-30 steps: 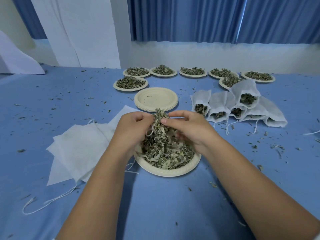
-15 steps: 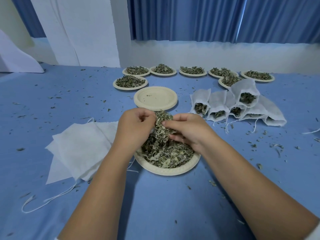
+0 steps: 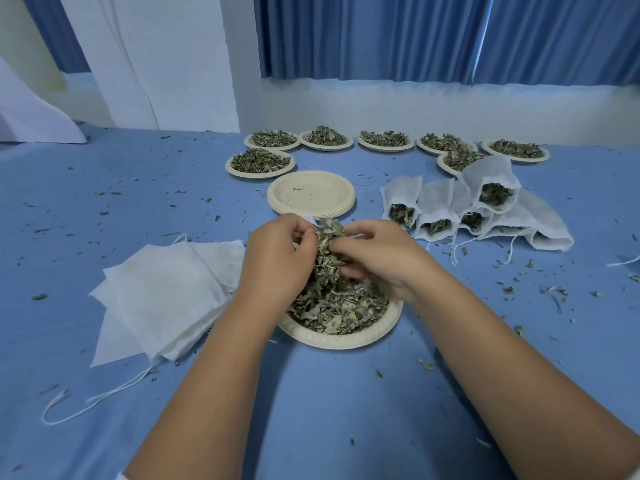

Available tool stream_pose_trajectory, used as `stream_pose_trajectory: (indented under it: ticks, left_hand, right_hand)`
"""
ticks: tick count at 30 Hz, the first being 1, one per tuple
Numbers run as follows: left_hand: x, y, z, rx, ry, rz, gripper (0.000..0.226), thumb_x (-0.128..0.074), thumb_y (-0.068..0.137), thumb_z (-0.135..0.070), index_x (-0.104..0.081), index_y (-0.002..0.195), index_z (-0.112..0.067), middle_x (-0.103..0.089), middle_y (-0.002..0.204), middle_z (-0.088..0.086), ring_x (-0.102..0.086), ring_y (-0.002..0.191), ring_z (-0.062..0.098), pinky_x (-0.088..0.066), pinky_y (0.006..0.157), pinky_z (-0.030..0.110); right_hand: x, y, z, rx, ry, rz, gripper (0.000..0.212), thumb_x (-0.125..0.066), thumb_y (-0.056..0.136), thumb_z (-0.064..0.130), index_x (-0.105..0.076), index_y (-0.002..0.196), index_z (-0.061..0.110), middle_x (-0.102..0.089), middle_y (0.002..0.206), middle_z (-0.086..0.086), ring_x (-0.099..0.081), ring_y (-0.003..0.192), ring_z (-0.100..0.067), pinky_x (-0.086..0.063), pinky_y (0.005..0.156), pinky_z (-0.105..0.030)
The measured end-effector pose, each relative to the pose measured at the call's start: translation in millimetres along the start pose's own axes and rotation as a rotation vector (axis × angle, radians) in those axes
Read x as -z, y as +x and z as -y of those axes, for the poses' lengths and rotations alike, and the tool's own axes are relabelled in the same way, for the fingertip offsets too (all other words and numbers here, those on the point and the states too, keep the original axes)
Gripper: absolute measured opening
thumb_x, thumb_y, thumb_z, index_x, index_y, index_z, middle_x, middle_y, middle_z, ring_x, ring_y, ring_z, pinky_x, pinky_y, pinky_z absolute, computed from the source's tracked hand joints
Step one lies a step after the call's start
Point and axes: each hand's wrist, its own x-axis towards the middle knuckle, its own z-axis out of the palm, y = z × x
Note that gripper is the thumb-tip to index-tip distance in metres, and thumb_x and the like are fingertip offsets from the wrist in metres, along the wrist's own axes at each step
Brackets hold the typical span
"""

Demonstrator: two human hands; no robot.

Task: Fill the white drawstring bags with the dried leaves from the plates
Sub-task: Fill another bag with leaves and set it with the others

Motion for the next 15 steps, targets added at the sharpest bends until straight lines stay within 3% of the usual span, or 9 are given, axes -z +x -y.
stream_pose_trajectory:
  ticks: [2, 4, 8, 10, 12, 15]
  left_hand:
    - [-0.5, 1.1, 1.6, 0.018, -0.005, -0.013, 0.013, -0.058, 0.091, -0.015, -0.068, 0.084, -0.015, -0.058, 0.070, -0.016, -0.052, 0.061, -0.001, -0.034, 0.059, 0.017]
    - [-0.9, 1.3, 2.2, 0.032, -0.006, -0.018, 0.013, -0.057, 0.092, -0.015, -0.069, 0.085, -0.013, -0.058, 0.071, -0.017, -0.053, 0.065, -0.002, -0.034, 0.061, 0.016]
    - [-1.6, 2.9, 4.4, 0.080, -0.028, -0.042, 0.014, -0.058, 0.091, -0.016, -0.070, 0.084, -0.016, -0.059, 0.071, -0.017, -0.053, 0.070, -0.006, -0.037, 0.061, 0.008]
    - [-1.4, 3.6, 4.5, 0.114, -0.038, -0.050, 0.014, -0.058, 0.091, -0.016, -0.070, 0.083, -0.019, -0.060, 0.071, -0.018, -0.053, 0.070, -0.007, -0.036, 0.061, 0.001]
    - [-1.4, 4.3, 4.4, 0.147, -0.047, -0.046, 0.015, -0.057, 0.090, -0.016, -0.069, 0.082, -0.021, -0.060, 0.070, -0.019, -0.053, 0.067, -0.008, -0.036, 0.059, -0.001]
    - [-2.4, 5.0, 4.1, 0.170, -0.090, -0.005, 0.016, -0.058, 0.090, -0.017, -0.072, 0.083, -0.021, -0.063, 0.072, -0.018, -0.055, 0.064, -0.009, -0.037, 0.056, 0.001]
  right_hand:
    - [2.7, -2.3, 4.9, 0.018, -0.021, 0.036, 0.016, -0.076, 0.082, 0.020, -0.070, 0.093, 0.029, -0.064, 0.099, -0.001, -0.063, 0.061, -0.002, -0.060, 0.061, -0.026]
    - [2.3, -5.1, 7.2, 0.076, -0.041, -0.001, 0.005, -0.074, 0.084, 0.027, -0.073, 0.086, 0.031, -0.067, 0.100, 0.003, -0.065, 0.076, -0.003, -0.061, 0.064, -0.027]
    - [-1.6, -8.9, 2.8, 0.265, -0.178, -0.082, 0.005, -0.076, 0.084, 0.027, -0.076, 0.079, 0.026, -0.074, 0.082, -0.001, -0.070, 0.074, -0.017, -0.061, 0.072, -0.042]
    - [-1.2, -9.1, 1.6, 0.350, -0.249, -0.078, 0.006, -0.078, 0.081, 0.020, -0.077, 0.076, 0.023, -0.073, 0.071, 0.007, -0.070, 0.069, -0.013, -0.060, 0.071, -0.033]
    - [-0.8, -9.0, 1.2, 0.394, -0.331, -0.051, 0.011, -0.078, 0.078, 0.015, -0.076, 0.070, 0.023, -0.069, 0.062, 0.016, -0.063, 0.059, 0.003, -0.052, 0.062, -0.016]
    - [-2.4, -8.0, -1.4, 0.411, -0.462, -0.042, 0.014, -0.076, 0.077, 0.010, -0.077, 0.069, 0.022, -0.067, 0.058, 0.017, -0.059, 0.058, 0.009, -0.047, 0.061, -0.009]
